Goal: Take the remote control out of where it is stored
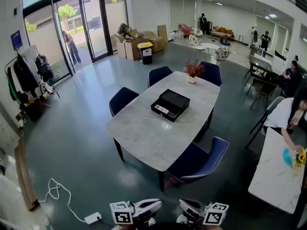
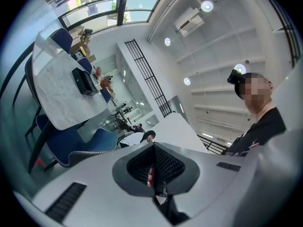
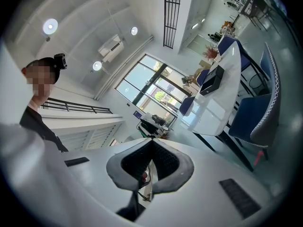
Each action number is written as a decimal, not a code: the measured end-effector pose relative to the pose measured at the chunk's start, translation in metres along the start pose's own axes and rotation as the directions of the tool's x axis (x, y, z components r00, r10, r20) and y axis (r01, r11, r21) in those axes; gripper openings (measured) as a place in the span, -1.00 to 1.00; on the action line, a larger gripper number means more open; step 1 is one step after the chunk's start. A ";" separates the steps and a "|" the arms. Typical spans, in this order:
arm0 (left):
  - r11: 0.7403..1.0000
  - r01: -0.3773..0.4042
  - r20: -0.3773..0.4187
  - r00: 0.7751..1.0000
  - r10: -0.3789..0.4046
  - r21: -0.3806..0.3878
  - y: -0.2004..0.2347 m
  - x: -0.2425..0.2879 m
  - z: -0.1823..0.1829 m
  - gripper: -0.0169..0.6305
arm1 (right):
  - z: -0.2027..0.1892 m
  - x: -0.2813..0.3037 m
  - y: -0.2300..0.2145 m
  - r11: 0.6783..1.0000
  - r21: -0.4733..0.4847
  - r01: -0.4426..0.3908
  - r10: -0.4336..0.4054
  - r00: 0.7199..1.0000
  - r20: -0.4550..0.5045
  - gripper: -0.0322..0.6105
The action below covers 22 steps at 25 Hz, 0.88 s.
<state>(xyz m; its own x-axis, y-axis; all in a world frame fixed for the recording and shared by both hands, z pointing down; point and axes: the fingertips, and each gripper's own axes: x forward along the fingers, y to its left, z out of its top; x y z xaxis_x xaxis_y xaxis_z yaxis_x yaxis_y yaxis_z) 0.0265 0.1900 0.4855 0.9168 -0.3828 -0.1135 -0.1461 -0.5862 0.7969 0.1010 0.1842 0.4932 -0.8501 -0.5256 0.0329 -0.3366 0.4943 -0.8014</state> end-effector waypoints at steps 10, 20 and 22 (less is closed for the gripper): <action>1.000 0.023 0.001 1.000 -0.023 0.010 -0.001 -0.024 0.013 -0.93 | -0.013 0.024 0.013 0.999 0.041 -0.028 0.027 0.999 0.023 -0.87; 1.000 0.014 0.009 1.000 -0.014 -0.005 0.008 -0.060 0.022 -0.93 | -0.029 0.054 0.023 0.999 0.034 -0.024 0.023 1.000 0.018 -0.87; 1.000 0.016 0.015 1.000 -0.016 -0.015 0.011 -0.067 0.023 -0.93 | -0.031 0.059 0.024 1.000 0.000 -0.008 0.008 1.000 0.009 -0.87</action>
<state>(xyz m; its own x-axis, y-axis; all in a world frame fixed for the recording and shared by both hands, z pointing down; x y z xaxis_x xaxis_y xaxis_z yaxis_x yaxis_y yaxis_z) -0.0447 0.1932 0.4881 0.9133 -0.3843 -0.1351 -0.1260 -0.5818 0.8035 0.0301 0.1869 0.4941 -0.8491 -0.5278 0.0206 -0.3294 0.4986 -0.8018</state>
